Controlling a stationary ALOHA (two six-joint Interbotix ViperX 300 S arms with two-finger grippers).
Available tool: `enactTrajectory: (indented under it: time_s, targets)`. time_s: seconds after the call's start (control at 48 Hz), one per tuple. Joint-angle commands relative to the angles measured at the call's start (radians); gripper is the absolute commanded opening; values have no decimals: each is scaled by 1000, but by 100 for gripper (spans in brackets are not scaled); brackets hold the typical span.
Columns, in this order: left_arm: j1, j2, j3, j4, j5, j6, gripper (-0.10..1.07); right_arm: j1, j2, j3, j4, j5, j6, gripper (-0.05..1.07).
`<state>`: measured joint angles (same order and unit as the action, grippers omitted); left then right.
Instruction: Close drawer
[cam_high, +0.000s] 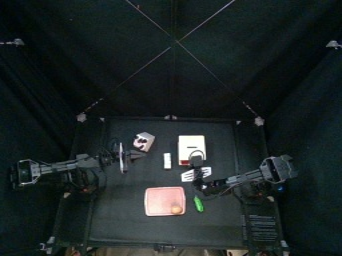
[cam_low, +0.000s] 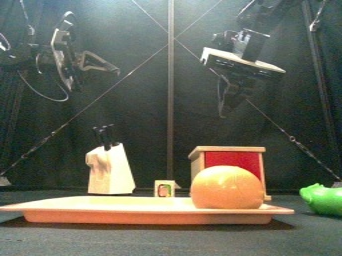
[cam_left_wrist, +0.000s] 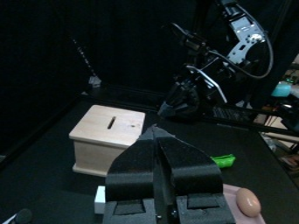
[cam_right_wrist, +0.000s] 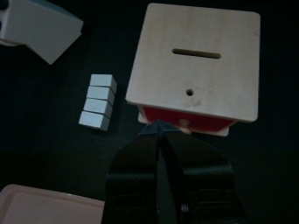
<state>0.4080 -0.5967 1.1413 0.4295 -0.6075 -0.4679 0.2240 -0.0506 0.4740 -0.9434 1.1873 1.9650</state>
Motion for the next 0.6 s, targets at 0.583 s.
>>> enactTrajectory:
  time_s: [0.583]
  targets:
    - [3, 0, -18, 2, 52, 6, 34, -2, -48, 15, 20, -54, -8, 22]
